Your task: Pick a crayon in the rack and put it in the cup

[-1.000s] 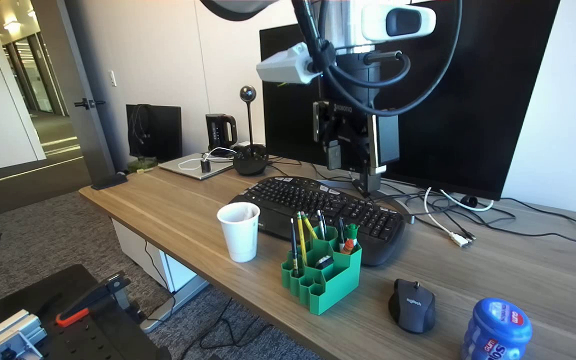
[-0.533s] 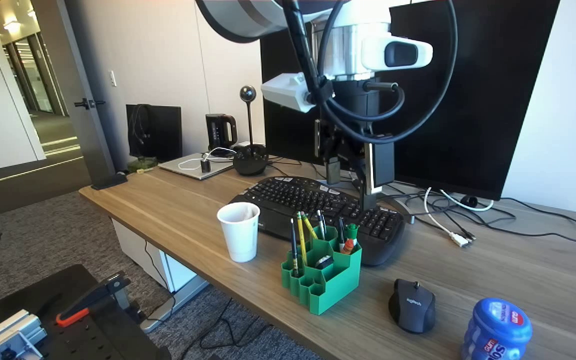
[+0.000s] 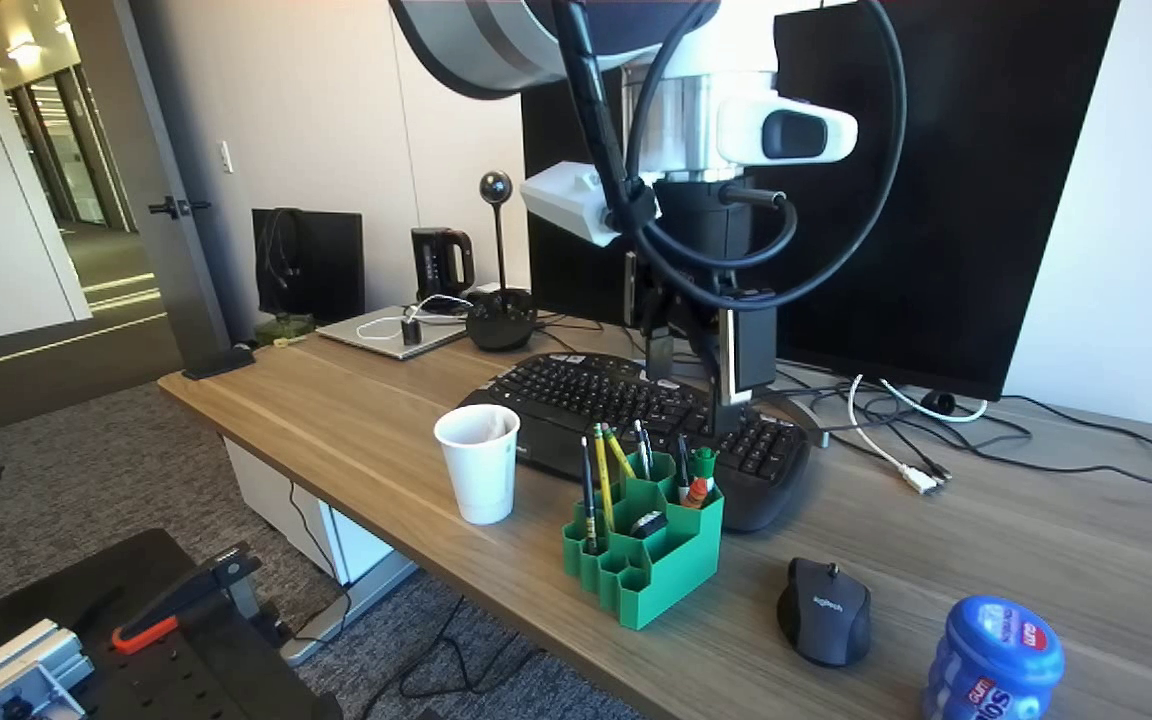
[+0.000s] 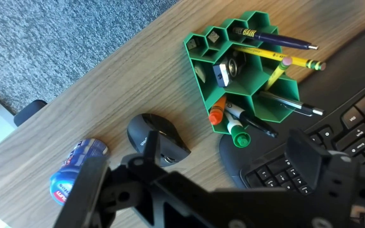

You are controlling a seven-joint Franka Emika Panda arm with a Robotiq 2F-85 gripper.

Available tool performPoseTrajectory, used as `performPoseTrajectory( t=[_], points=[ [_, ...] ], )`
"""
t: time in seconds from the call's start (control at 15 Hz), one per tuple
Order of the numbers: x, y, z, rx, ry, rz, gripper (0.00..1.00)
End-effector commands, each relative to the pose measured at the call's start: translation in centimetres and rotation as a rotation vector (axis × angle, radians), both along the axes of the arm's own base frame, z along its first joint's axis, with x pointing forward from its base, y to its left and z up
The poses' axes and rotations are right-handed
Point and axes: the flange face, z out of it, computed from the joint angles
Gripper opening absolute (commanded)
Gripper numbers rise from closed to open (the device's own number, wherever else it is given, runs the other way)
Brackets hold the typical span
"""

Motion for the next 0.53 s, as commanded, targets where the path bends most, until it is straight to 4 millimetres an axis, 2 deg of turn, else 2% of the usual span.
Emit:
performPoseTrajectory(
  t=[0.0, 0.47],
  points=[
    [0.1, 0.1, -1.2, 0.026, 0.016, -0.004, 1.0],
    [0.4, -0.1, -3.2, 0.02, 0.048, -0.001, 1.0]
  ],
)
